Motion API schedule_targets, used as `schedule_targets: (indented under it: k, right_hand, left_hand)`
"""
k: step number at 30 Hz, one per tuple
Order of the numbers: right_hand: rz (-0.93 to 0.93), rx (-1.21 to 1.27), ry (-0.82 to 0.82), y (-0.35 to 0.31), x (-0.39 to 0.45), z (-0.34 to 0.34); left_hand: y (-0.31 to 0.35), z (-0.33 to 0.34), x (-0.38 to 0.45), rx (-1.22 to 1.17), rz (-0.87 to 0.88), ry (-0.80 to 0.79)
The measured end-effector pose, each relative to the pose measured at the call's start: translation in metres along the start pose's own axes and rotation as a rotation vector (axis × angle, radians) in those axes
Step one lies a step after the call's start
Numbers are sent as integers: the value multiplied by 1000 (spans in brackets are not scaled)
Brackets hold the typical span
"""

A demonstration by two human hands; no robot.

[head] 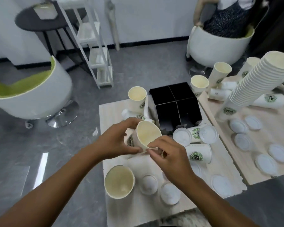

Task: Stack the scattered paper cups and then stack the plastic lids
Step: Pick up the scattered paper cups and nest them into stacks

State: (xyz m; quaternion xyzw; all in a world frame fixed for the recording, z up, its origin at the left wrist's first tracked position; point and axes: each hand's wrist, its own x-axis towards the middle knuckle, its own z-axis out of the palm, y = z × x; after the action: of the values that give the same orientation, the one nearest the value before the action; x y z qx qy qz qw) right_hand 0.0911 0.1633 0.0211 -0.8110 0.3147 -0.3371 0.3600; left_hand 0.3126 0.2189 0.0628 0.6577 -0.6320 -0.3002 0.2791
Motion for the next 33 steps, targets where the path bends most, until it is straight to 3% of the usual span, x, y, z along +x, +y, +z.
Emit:
schedule_targets:
  k: [8,12,15,24,33]
  right_hand:
    - [-364,129,-4,-102,35,-43]
    - [-308,296,-22,-136,32,-51]
    - [-218,375,-147,-144,28,-49]
    - [-124,382,-357,-122,4,-37]
    - [5,248,-463,-54,-9,-1]
  left_hand:
    - [76,-55,-76,-136,60,418]
    - [98,-54,-113,-184,49,578]
    - [107,-45,-137,-217,33,656]
    - [102,6,-172,-384,-128,777]
    - [38,56,-159,-399,-328,692]
